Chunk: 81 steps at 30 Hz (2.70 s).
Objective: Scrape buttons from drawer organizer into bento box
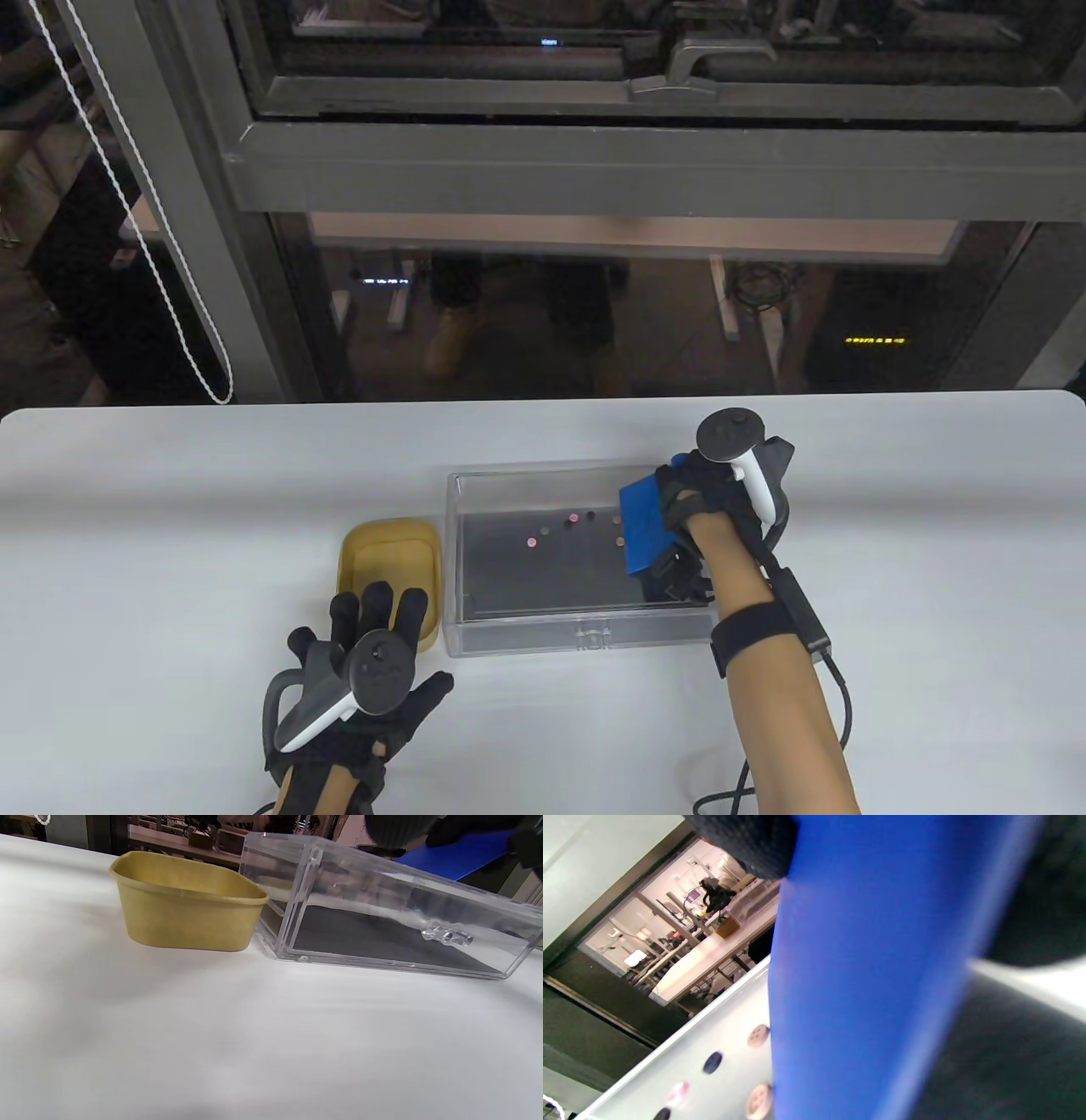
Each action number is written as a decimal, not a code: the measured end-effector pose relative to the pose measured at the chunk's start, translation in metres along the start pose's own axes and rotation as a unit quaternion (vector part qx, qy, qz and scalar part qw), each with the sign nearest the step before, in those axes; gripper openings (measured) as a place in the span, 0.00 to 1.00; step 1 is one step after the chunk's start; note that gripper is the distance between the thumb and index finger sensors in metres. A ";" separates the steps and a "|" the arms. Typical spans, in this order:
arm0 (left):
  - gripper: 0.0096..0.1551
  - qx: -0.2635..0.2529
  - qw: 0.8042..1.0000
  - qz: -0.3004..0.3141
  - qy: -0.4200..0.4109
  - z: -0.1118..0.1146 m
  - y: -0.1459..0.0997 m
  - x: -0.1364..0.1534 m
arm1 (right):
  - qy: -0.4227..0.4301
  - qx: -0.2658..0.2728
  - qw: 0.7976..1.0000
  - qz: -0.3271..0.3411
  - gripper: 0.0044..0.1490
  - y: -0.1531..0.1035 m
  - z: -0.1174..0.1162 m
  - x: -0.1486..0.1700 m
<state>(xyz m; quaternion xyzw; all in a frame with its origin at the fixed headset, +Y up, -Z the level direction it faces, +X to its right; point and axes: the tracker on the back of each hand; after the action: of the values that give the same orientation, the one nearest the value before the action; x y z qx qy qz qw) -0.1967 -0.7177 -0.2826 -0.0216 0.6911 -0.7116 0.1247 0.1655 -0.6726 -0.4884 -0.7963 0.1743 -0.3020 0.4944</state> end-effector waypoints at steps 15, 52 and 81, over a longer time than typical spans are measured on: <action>0.52 -0.001 1.000 0.001 -0.005 0.000 0.000 0.001 | -0.039 -0.020 0.999 0.030 0.40 0.001 -0.041 -0.056; 0.52 0.014 1.000 -0.010 -0.016 -0.002 0.001 0.010 | -0.064 -0.021 0.997 0.034 0.40 -0.009 -0.103 -0.131; 0.51 -0.031 0.986 -0.151 -0.066 -0.017 0.057 0.062 | 0.046 0.013 0.996 0.082 0.40 -0.045 -0.071 -0.076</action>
<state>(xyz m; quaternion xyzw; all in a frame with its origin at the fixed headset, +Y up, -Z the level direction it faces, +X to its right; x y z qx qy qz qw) -0.2513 -0.7146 -0.3482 -0.1766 0.6918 -0.6976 0.0606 0.0602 -0.6566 -0.4481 -0.7579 0.2571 -0.2992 0.5195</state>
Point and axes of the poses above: the tracker on the back of each hand, its own x axis roughly to the little-finger side, its own y axis roughly from the wrist to the fingertips, z = x × y, and after that the axes turned 14 degrees about -x, right-handed
